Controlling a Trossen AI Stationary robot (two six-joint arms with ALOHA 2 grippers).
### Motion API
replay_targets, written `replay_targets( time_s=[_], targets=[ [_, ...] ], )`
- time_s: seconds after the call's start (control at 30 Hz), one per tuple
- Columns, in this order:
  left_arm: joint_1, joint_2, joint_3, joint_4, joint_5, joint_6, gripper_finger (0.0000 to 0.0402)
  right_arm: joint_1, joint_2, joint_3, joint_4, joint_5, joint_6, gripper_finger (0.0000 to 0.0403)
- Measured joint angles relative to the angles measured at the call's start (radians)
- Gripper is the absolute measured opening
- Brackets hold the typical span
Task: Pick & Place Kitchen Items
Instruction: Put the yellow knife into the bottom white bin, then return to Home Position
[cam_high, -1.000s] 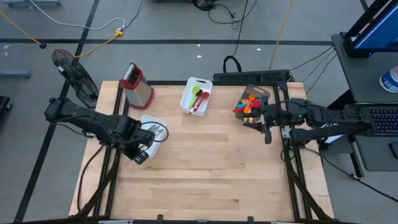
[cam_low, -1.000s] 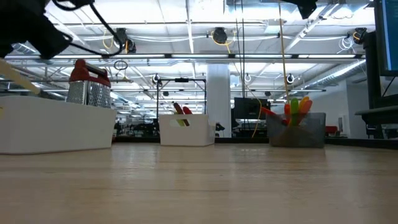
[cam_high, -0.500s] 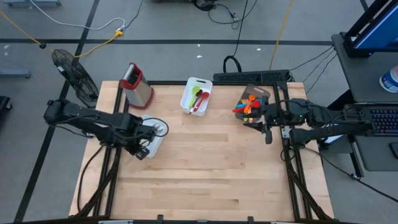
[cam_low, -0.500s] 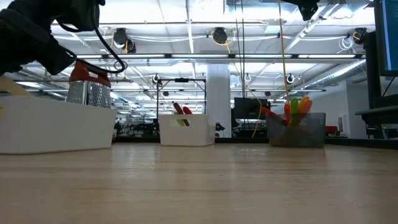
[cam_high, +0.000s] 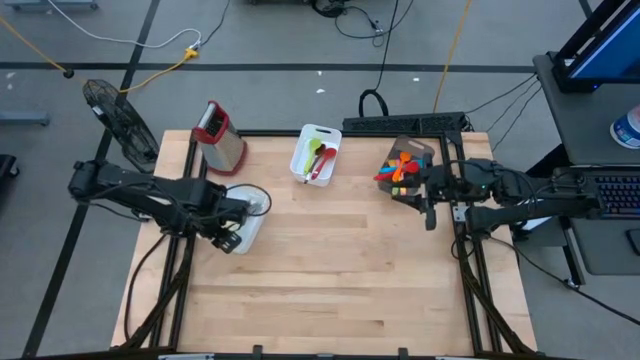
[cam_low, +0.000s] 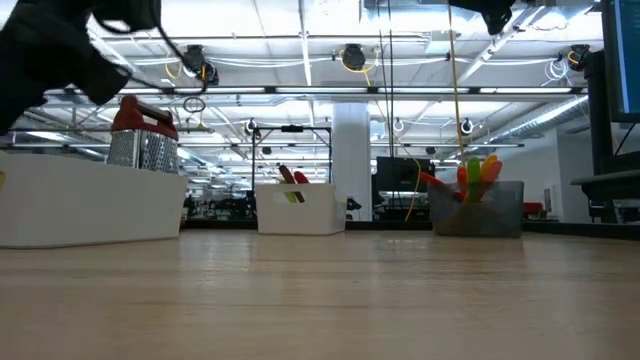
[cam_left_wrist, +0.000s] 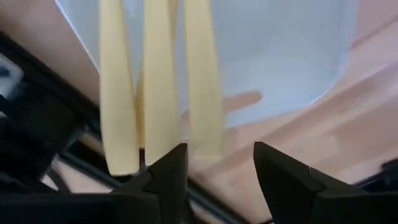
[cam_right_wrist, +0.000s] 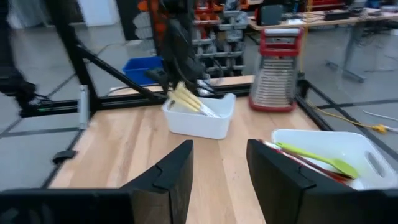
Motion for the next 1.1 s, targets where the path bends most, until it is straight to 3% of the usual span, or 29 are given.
replay_targets(
  time_s=[0.23,0.5,0.73,0.9,1.1],
  targets=[
    [0.0,-0.095,0.153,0.004,-0.267,0.033,0.019,0.0,-0.003,0.0,-0.023,0.108,0.007,0.0141],
    [0.0,-0.248,0.363,0.006,-0.534,0.261,0.0193,0.0,-0.011,0.0,-0.117,0.278,0.021,0.0141],
    [0.0,-0.362,0.477,0.081,-0.708,0.286,0.0191,0.0,-0.011,0.0,-0.155,0.279,0.088,0.0141],
    [0.0,-0.455,0.48,0.129,-0.676,0.423,0.0191,0.004,-0.011,0.0,-0.144,0.276,0.152,0.0141],
    [0.0,-0.538,0.48,0.117,-0.585,0.463,0.0191,0.004,-0.011,0.0,-0.113,0.276,0.154,0.0141]
  ],
)
